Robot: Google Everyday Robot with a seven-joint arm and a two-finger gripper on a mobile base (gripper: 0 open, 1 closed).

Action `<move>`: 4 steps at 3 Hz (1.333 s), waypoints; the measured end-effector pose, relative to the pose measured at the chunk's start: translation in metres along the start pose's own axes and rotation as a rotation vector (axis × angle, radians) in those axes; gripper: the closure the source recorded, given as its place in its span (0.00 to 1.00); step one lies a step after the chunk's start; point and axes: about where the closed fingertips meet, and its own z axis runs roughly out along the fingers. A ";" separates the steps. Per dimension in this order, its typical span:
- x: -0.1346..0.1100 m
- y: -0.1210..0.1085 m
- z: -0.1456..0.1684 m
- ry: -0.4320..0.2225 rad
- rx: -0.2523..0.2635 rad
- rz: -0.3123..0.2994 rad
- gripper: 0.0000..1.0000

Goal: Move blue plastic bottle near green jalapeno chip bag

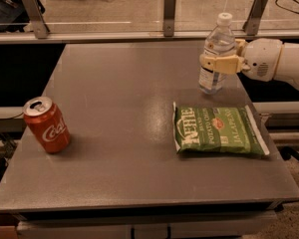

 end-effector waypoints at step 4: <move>0.023 0.007 -0.006 -0.007 -0.044 0.040 0.13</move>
Offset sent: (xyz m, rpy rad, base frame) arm 0.0006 -0.0170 -0.0333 0.0237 0.0548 0.0234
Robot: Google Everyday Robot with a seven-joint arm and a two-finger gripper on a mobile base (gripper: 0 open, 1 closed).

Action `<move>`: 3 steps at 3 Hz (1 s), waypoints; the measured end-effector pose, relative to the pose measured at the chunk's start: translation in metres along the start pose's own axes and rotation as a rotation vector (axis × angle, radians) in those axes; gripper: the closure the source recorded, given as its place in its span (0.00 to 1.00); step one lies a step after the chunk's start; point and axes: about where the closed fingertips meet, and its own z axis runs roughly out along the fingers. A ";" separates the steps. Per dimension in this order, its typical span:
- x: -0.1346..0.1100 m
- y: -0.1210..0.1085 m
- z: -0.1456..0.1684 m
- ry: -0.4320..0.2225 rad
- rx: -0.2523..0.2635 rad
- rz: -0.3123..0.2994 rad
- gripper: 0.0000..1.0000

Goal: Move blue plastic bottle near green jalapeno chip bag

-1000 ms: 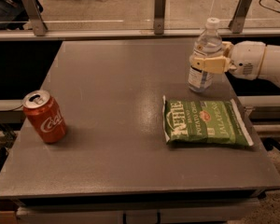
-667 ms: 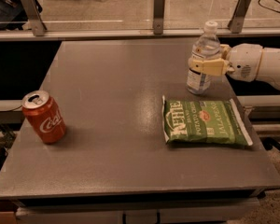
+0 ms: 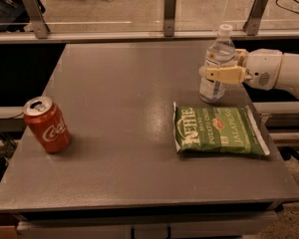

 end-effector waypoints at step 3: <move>-0.052 0.017 -0.044 0.000 0.034 -0.087 0.00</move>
Offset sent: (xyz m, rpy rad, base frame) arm -0.0348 -0.0208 0.0521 -0.0217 -0.0862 -0.0238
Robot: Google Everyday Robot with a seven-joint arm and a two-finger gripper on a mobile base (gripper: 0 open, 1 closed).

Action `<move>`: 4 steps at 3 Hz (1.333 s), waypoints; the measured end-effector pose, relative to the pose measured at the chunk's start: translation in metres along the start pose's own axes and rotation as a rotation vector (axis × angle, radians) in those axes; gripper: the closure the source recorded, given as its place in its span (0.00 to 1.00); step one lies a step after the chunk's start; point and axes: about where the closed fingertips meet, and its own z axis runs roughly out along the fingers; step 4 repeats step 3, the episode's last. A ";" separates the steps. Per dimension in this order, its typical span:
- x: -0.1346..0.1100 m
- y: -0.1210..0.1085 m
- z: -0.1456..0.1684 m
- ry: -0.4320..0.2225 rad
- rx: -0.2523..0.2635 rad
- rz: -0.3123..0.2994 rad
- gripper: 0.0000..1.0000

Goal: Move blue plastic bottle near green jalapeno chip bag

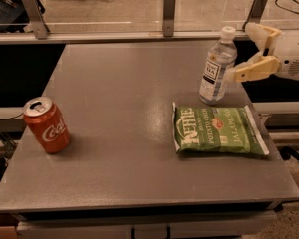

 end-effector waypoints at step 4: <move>-0.118 -0.026 -0.097 0.056 0.127 -0.223 0.00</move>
Offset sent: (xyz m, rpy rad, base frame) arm -0.0433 -0.1167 0.1944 -0.2756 -0.2668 -0.1698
